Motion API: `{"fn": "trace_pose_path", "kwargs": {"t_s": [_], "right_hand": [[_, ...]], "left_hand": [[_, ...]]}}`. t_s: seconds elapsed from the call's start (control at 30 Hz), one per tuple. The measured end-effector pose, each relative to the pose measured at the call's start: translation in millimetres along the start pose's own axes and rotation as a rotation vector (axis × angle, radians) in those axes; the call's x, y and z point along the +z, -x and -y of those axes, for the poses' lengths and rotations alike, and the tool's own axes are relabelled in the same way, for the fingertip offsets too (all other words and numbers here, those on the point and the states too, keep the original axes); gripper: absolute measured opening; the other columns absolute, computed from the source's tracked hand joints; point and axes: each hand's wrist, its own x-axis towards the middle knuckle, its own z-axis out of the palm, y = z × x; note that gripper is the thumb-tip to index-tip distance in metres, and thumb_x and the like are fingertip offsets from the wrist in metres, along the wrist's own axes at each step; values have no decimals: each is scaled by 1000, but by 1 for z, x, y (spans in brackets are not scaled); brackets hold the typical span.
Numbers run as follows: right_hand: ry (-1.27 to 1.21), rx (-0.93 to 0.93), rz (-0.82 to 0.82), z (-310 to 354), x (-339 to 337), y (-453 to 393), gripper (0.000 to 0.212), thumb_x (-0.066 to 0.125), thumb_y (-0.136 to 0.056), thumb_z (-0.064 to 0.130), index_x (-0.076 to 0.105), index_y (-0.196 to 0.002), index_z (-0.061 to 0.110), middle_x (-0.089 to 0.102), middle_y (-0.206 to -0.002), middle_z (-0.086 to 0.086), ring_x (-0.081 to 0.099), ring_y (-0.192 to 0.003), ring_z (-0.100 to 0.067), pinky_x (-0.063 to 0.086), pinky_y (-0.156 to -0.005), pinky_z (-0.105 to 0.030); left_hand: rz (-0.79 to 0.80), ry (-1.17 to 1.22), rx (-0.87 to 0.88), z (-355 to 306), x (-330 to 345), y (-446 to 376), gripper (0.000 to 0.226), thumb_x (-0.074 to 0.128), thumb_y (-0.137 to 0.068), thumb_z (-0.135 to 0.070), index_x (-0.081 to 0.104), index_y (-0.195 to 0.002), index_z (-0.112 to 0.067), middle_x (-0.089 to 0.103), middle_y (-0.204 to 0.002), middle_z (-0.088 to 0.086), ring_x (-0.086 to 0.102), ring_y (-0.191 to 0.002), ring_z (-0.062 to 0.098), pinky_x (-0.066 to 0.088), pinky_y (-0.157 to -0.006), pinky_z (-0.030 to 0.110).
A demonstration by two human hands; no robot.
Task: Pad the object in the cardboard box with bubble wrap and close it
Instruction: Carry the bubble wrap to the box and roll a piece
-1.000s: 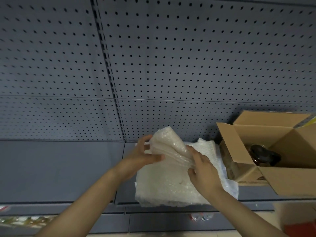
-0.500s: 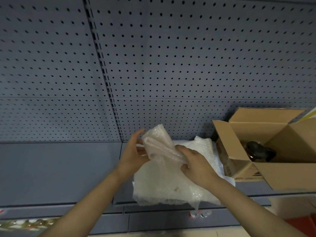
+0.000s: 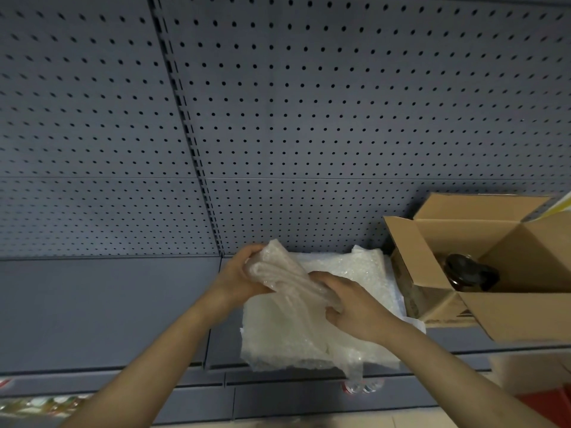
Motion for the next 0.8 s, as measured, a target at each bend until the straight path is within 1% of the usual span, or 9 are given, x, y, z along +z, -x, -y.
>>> {"fn": "trace_pose_path", "kwargs": {"t_s": [0.1, 0.27, 0.33, 0.4, 0.47, 0.57, 0.63, 0.73, 0.8], "right_hand": [[-65, 22, 39, 2, 2, 2, 67, 60, -84, 17, 31, -142, 35, 43, -135, 19, 42, -118, 0, 32, -99, -11], [-170, 47, 50, 4, 4, 5, 63, 54, -89, 41, 23, -144, 42, 37, -145, 14, 34, -131, -7, 31, -113, -33], [-111, 56, 44, 8, 5, 6, 77, 58, -81, 59, 17, -144, 45, 35, -145, 16, 33, -130, -8, 32, -112, -35], [1, 63, 32, 11, 9, 6, 97, 64, -70, 67, 9, -146, 44, 33, -143, 15, 33, -128, -10, 32, -110, -34], [58, 60, 0, 12, 14, 6, 102, 70, -69, 56, 5, -146, 43, 36, -140, 12, 35, -124, -12, 35, -105, -31], [39, 48, -74, 10, 18, 6, 87, 67, -79, 36, 13, -146, 41, 43, -135, 8, 42, -120, -14, 39, -95, -24], [55, 49, -109, 9, 17, 5, 76, 62, -82, 31, 20, -144, 41, 49, -131, 6, 47, -115, -15, 44, -90, -26], [153, 57, -132, 7, 10, 2, 69, 58, -83, 30, 25, -142, 41, 55, -122, 4, 53, -106, -17, 48, -79, -30], [187, 50, -143, 8, 0, 2, 68, 58, -82, 29, 27, -140, 41, 58, -118, 3, 56, -101, -19, 47, -72, -30]], "left_hand": [[-51, 76, -4, 6, 0, -2, 57, 86, -63, -4, 57, -108, -24, 65, -107, 1, 65, -99, 19, 53, -78, 21], [-88, 101, 7, 7, 1, -3, 53, 84, -63, 1, 57, -106, -15, 66, -100, 1, 66, -88, 13, 54, -74, 20], [-95, 115, 10, 10, 0, -4, 53, 83, -63, 4, 56, -106, -11, 67, -96, 0, 67, -80, 6, 55, -70, 17], [-101, 136, 8, 11, 0, -4, 54, 82, -64, 6, 55, -108, -9, 68, -96, 1, 68, -80, 5, 56, -71, 20], [-114, 149, 11, 12, 0, -4, 54, 82, -64, 5, 55, -108, -9, 67, -101, 5, 68, -86, 13, 58, -77, 27], [-128, 169, 16, 12, -1, -4, 49, 81, -65, 5, 56, -100, -18, 65, -100, 4, 65, -89, 19, 57, -75, 24], [-128, 164, 18, 13, 0, -4, 49, 82, -66, 1, 56, -102, -20, 64, -104, 5, 64, -95, 23, 57, -75, 23], [-139, 9, 16, 6, 1, -5, 61, 84, -67, -8, 53, -117, -20, 61, -111, -2, 60, -102, 18, 50, -79, 16], [-121, -84, 93, -8, 1, -3, 68, 83, -69, -10, 47, -123, -27, 55, -114, -11, 54, -106, 11, 45, -81, 11]]}}
